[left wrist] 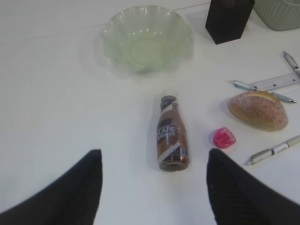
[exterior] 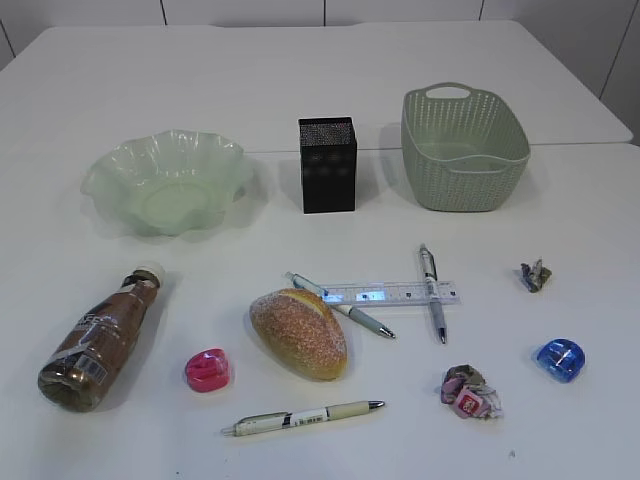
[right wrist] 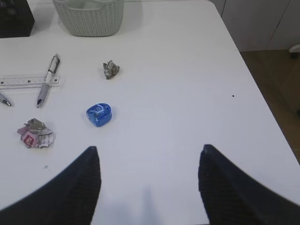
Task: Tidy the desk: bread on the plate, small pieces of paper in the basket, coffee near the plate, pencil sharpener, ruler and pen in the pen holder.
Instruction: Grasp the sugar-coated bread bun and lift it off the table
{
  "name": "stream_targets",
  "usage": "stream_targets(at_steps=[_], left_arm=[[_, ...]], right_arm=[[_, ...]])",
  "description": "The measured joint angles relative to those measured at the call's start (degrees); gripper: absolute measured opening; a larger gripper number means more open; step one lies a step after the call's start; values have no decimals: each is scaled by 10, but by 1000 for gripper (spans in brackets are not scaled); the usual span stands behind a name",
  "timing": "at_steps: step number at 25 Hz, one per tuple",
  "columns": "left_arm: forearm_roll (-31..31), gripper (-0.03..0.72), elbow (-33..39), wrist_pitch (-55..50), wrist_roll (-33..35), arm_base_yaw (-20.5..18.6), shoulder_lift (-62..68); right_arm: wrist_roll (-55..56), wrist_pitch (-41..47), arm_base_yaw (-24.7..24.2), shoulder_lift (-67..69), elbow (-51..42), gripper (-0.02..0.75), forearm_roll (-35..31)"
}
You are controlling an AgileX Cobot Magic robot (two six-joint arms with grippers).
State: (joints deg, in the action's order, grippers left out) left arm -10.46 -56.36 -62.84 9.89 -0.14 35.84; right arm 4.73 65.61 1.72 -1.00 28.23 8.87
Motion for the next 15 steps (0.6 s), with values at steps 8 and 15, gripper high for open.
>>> stream_targets(at_steps=[8, 15], left_arm=[[-1, 484, -106, -79, -5, 0, 128], [-40, 482, -136, -91, -40, 0, 211]], right_arm=[[24, -23, 0, 57, 26, 513, -4], [31, -55, 0, 319, 98, 498, -23]])
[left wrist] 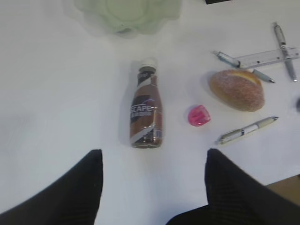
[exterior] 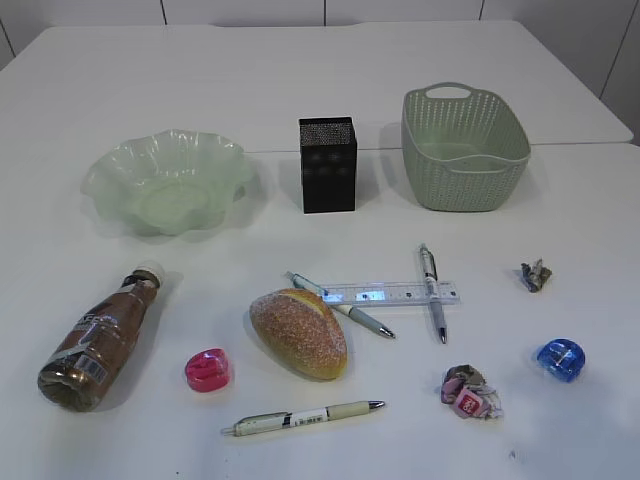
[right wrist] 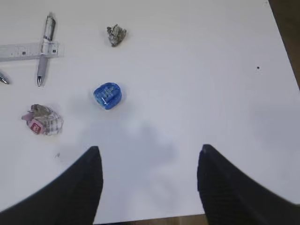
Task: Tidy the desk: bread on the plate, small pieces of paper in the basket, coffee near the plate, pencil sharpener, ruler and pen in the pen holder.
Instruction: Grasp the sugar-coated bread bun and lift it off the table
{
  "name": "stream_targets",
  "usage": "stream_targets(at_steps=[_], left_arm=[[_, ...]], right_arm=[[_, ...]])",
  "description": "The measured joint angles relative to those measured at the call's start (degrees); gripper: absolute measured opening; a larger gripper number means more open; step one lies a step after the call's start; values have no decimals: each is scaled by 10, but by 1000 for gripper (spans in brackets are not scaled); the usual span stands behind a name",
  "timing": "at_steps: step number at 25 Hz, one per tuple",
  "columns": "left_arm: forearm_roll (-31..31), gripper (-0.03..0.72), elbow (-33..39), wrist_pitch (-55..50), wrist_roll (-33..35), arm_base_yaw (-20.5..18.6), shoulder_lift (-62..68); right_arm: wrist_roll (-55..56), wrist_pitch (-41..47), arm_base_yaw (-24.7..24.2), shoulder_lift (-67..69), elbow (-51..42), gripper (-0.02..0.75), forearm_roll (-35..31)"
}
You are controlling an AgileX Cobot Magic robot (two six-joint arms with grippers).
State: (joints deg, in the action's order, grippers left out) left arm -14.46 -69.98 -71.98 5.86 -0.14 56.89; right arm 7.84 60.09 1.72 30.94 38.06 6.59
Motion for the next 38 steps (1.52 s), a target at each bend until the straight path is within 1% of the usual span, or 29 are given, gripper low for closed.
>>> stream_targets(at_steps=[2, 3, 4, 5, 8, 10, 13, 16, 17, 18, 22, 25, 30, 33, 36, 38], left_arm=[[-35, 472, 0, 0, -2, 0, 19], [-50, 467, 0, 0, -2, 0, 29], [-69, 463, 0, 0, -2, 0, 39], [-87, 460, 0, 0, -2, 0, 47], [-128, 457, 0, 0, -3, 0, 73], [-144, 457, 0, 0, -3, 0, 87], [-151, 473, 0, 3, -3, 12, 107], [-155, 514, -1, 6, -14, 46, 129], [-155, 526, -1, 6, -20, 58, 138], [-155, 536, -2, 6, -25, 75, 148], [-153, 547, -24, 6, -59, 139, 199], [-144, 548, -64, 7, -89, 184, 252], [-104, 549, -150, 9, -149, 257, 355], [-92, 549, -197, 10, -196, 283, 409], [-89, 549, -228, 10, -254, 290, 456], [-89, 549, -233, 12, -275, 291, 478]], right_arm=[[0, 13, 0, 65, 38, 496, 0], [0, 13, 0, 65, 38, 496, 0], [0, 24, 0, 115, 65, 496, 0], [0, 26, 0, 128, 75, 496, 0], [1, 42, 0, 214, 122, 496, -1], [1, 44, 0, 228, 130, 496, -3], [1, 46, 0, 294, 161, 496, -5], [1, 46, 0, 306, 165, 496, -6], [1, 53, 0, 351, 181, 496, -9], [1, 54, 0, 358, 182, 496, -9], [1, 71, 0, 407, 203, 496, -10], [1, 75, 0, 422, 214, 496, -12], [2, 98, 0, 467, 243, 496, -25], [2, 99, 0, 483, 258, 496, -36], [2, 99, 0, 486, 265, 496, -46], [2, 99, 0, 486, 267, 496, -53]])
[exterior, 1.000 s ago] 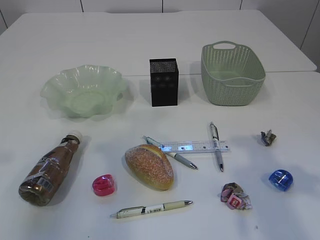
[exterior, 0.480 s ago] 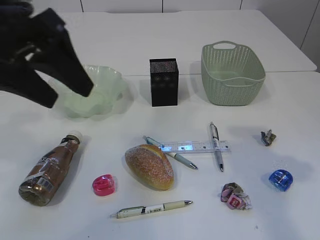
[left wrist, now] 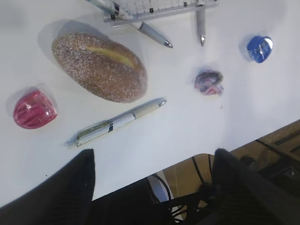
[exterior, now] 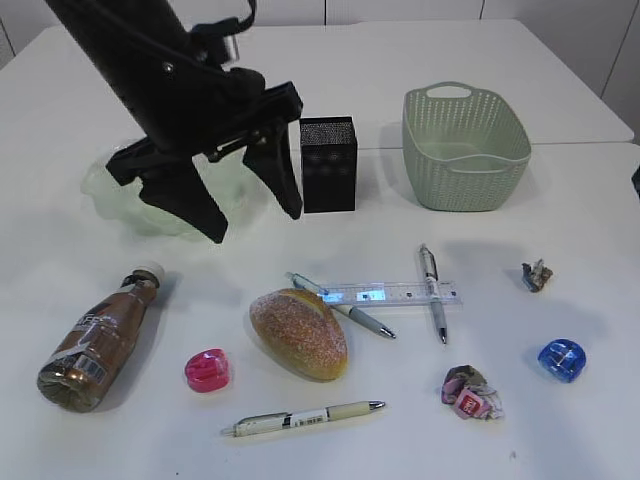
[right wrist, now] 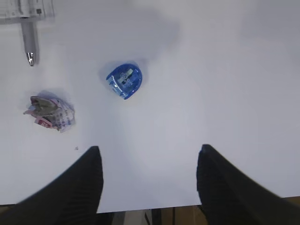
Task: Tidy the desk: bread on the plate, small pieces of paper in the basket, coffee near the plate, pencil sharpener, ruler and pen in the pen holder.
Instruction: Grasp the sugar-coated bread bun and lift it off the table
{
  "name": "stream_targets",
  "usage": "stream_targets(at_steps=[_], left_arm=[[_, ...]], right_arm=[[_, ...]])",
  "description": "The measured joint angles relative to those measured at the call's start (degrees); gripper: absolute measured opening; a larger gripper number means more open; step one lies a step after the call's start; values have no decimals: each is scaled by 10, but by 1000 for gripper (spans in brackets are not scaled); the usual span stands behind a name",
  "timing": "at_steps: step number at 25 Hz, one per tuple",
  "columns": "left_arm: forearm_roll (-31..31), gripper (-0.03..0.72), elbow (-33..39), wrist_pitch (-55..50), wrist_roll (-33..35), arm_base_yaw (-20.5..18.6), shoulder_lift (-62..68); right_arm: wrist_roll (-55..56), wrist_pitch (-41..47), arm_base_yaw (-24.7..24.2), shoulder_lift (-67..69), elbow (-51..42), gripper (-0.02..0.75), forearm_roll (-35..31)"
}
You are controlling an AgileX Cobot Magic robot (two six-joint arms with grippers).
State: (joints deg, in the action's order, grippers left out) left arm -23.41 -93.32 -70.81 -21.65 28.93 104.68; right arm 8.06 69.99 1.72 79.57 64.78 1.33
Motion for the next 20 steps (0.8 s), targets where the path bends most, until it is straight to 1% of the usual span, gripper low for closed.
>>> stream_targets(at_steps=[1, 2, 5, 10, 15, 20], left_arm=[[0, 549, -1, 0, -10, 0, 10], [1, 549, -1, 0, -17, 0, 20], [-4, 549, -3, 1, -41, 5, 42], [-9, 549, -4, 6, -60, 32, 67], [-10, 549, -4, 19, -80, 41, 97], [-11, 549, -4, 61, -91, 41, 114]], right_arm=[[0, 0, 0, 0, 0, 496, 0], [0, 0, 0, 0, 1, 496, -18], [-5, 0, 0, 1, 1, 496, -43], [-24, -2, 0, 1, 1, 496, -83], [-26, -6, 0, 1, 1, 496, -92], [-27, -7, 0, 1, 1, 496, -96]])
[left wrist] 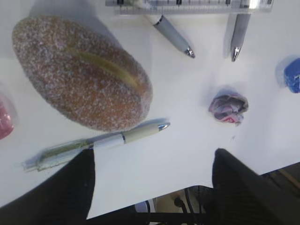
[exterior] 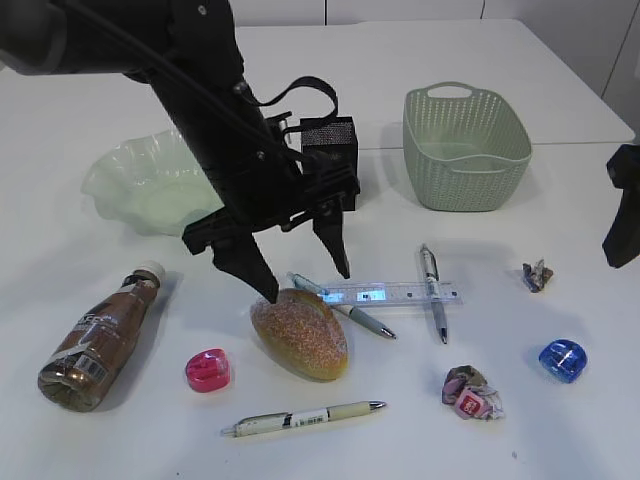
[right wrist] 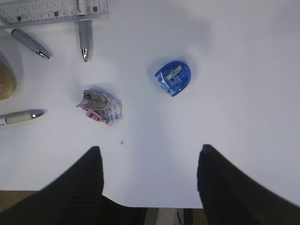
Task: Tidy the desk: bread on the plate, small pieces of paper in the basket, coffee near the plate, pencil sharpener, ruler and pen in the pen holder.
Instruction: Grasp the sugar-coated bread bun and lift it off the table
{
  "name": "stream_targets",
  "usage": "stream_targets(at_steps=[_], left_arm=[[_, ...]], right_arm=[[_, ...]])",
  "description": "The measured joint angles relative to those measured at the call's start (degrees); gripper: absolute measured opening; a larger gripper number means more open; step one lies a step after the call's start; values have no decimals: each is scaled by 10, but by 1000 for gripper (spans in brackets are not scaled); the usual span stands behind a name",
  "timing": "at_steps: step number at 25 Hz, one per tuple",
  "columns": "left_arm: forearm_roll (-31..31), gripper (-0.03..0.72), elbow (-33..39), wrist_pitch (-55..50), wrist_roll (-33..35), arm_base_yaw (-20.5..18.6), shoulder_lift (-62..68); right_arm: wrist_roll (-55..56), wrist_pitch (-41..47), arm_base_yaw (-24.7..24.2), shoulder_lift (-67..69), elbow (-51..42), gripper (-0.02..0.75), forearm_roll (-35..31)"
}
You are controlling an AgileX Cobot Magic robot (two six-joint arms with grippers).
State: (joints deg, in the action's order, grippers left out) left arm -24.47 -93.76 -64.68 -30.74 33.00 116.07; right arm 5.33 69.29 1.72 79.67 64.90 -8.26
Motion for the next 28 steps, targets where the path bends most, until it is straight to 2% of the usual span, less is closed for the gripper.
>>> stream_targets(at_steps=[10, 16, 20, 28], left_arm=[[1, 549, 0, 30, -23, 0, 20], [53, 552, 0, 25, -80, 0, 20], [92, 587, 0, 15, -109, 0, 20], [97, 594, 0, 21, -139, 0, 20]], right_arm=[[-2, 0, 0, 0, 0, 496, -3], [-4, 0, 0, 0, 0, 496, -7], [-8, 0, 0, 0, 0, 496, -22], [-10, 0, 0, 0, 0, 496, -26]])
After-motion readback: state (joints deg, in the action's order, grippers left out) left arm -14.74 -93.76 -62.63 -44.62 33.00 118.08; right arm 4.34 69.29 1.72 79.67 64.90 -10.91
